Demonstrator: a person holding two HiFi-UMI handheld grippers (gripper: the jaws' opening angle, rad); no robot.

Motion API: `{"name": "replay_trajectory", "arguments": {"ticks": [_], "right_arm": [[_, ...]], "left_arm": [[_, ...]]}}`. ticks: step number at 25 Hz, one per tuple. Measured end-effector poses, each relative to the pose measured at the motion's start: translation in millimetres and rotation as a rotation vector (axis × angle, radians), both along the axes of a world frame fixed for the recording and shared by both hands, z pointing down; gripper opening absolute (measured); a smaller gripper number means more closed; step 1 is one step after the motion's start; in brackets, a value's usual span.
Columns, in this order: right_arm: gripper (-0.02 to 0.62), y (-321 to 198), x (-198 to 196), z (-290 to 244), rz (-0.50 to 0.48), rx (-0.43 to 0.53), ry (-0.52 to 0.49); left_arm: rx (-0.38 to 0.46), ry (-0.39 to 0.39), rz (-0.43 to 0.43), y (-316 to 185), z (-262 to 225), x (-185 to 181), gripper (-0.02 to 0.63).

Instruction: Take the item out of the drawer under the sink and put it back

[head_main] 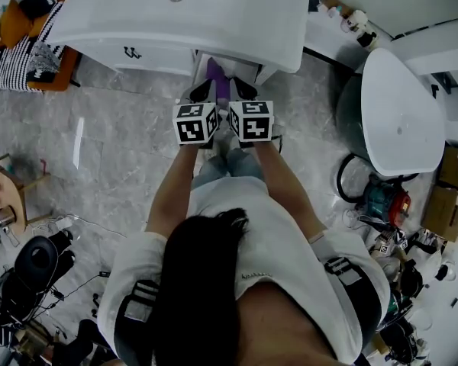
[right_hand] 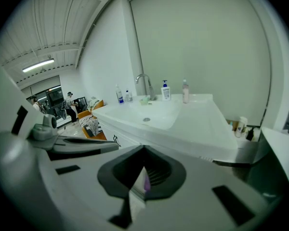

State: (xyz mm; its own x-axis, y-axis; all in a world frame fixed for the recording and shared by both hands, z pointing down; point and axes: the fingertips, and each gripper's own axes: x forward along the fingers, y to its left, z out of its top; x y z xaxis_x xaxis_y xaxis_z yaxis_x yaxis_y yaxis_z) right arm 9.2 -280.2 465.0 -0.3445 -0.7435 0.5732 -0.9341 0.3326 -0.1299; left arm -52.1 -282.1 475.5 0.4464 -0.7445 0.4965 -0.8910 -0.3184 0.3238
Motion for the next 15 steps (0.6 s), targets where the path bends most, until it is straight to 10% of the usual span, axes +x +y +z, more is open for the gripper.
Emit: {"name": "replay_trajectory", "arguments": {"ticks": [15], "right_arm": [[0.02,-16.9,1.9,48.8,-0.023,-0.118,-0.009]], "left_arm": [[-0.096,-0.011,-0.067,-11.7,40.5,-17.5,0.003]]}}
